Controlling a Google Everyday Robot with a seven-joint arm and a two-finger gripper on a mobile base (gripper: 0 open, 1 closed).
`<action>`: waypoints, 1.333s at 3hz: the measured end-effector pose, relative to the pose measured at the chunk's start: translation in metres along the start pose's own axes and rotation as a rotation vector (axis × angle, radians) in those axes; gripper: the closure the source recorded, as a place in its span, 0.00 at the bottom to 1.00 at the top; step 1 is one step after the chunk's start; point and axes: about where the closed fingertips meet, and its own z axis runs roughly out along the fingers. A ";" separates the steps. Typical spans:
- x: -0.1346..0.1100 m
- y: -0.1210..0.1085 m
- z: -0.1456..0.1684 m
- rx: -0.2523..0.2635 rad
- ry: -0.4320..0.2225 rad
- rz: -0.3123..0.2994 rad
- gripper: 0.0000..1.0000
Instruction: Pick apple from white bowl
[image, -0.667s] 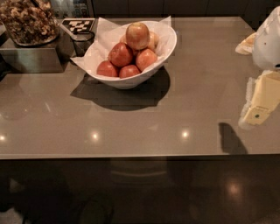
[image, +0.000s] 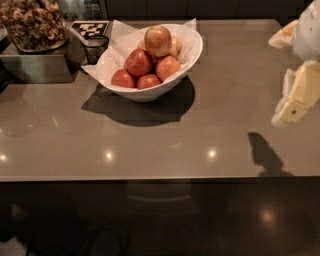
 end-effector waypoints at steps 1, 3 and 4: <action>-0.015 -0.037 -0.006 -0.004 -0.116 0.011 0.00; -0.023 -0.052 -0.013 0.045 -0.168 0.029 0.00; -0.041 -0.081 0.000 0.047 -0.238 0.045 0.00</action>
Offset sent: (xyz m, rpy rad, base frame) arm 0.0292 0.0024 0.0151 0.0935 -0.0193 0.0177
